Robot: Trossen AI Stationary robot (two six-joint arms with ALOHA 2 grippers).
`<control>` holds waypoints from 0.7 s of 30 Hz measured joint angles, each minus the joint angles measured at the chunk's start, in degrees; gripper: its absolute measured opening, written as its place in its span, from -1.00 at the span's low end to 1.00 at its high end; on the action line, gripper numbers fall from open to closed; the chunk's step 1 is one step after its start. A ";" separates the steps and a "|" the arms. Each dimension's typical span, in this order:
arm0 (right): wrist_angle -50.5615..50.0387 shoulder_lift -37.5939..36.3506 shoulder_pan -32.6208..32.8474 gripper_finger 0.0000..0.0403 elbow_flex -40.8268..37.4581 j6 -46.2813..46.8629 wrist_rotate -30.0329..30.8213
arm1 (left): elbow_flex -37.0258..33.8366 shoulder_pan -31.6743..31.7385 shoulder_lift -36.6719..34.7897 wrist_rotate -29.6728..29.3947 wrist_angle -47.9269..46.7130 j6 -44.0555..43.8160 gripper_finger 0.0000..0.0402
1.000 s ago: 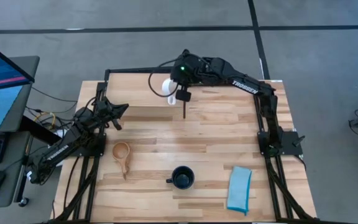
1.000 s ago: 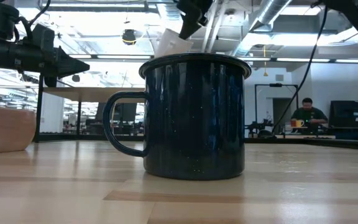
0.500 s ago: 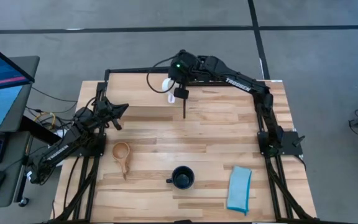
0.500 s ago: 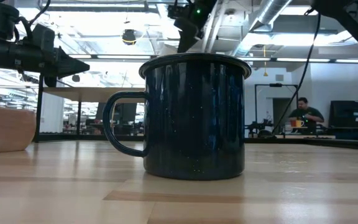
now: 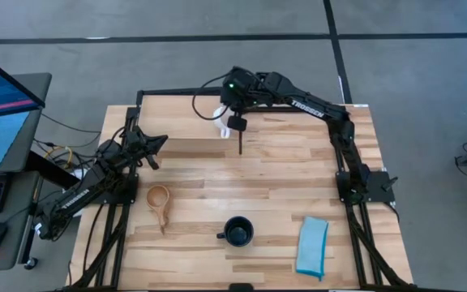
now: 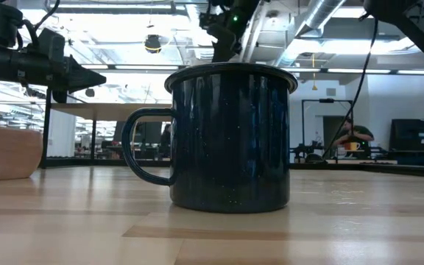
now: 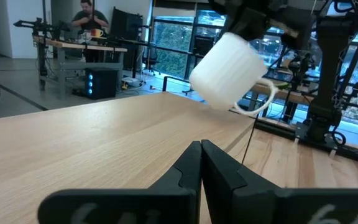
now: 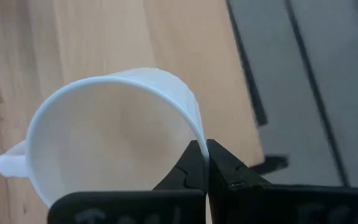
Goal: Stack small to large cups/mugs on shelf
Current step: Put the white mug on the shelf
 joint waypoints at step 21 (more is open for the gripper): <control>-2.40 0.15 -0.10 -0.93 -0.10 1.17 -2.01 | 0.00 0.00 -0.02 -0.02 0.00 -0.08 -1.00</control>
